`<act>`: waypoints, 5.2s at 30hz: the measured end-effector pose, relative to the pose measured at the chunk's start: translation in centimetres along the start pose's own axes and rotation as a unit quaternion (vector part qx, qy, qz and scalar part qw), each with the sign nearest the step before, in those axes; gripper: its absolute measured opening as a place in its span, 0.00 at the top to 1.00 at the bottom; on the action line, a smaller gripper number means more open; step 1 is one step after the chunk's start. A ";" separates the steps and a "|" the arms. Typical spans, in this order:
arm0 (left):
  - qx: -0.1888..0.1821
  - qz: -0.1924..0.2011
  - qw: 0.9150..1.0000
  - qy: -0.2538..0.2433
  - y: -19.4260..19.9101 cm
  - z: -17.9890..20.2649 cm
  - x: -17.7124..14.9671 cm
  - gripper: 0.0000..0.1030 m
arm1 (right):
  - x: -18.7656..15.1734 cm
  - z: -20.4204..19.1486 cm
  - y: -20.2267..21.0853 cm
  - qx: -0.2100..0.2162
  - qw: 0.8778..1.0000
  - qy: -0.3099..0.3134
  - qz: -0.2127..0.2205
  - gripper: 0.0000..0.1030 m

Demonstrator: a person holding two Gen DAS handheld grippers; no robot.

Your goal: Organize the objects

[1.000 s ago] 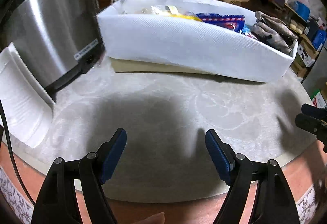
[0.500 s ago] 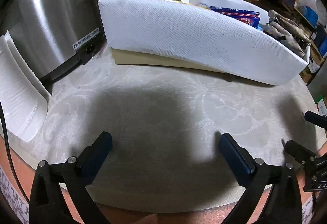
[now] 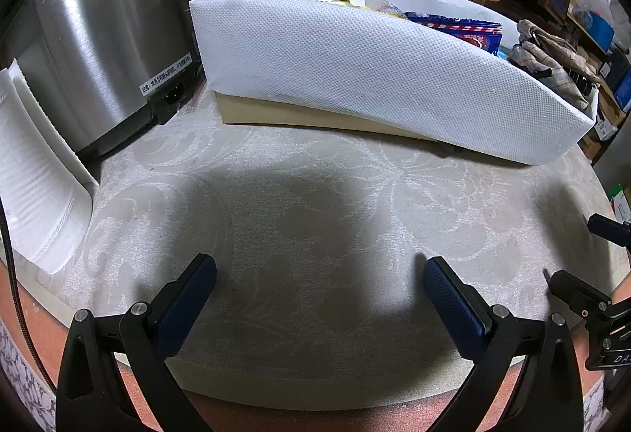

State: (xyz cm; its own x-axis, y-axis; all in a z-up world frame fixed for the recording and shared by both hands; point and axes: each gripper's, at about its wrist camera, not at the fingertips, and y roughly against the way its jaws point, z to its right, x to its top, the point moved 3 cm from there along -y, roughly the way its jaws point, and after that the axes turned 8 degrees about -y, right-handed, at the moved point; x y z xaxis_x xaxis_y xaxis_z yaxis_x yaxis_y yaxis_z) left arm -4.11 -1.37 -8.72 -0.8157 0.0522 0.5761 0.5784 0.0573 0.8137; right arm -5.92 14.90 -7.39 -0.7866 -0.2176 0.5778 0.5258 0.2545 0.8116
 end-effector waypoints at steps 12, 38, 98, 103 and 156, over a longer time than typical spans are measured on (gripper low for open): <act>0.000 0.000 1.000 0.000 0.0 0.0 0.1 0.00 | 0.0 0.0 0.1 0.000 1.000 0.000 0.000 0.00; 0.000 0.000 1.000 0.000 0.0 0.0 0.1 0.00 | -0.1 0.0 0.2 0.000 1.000 -0.001 0.000 0.00; -0.019 0.002 0.999 -0.028 0.9 0.4 -1.3 0.00 | -0.6 -0.1 0.8 -0.006 1.000 -0.009 0.000 0.00; -0.021 0.003 0.999 -0.030 1.0 0.5 -1.5 0.00 | -1.0 0.0 1.0 -0.008 1.000 -0.013 0.000 0.00; -0.035 0.004 0.998 -0.051 2.2 2.1 -2.5 0.00 | -1.8 0.6 1.8 -0.001 1.000 -0.004 0.001 0.00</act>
State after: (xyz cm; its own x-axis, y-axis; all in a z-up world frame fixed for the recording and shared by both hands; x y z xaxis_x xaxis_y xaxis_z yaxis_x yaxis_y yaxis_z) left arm -0.71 0.75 -8.53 -0.8032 0.1545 0.5754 0.5805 -0.0140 0.8141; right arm -3.79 16.35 -7.06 -0.7882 -0.2093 0.5787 0.5280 0.2531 0.8106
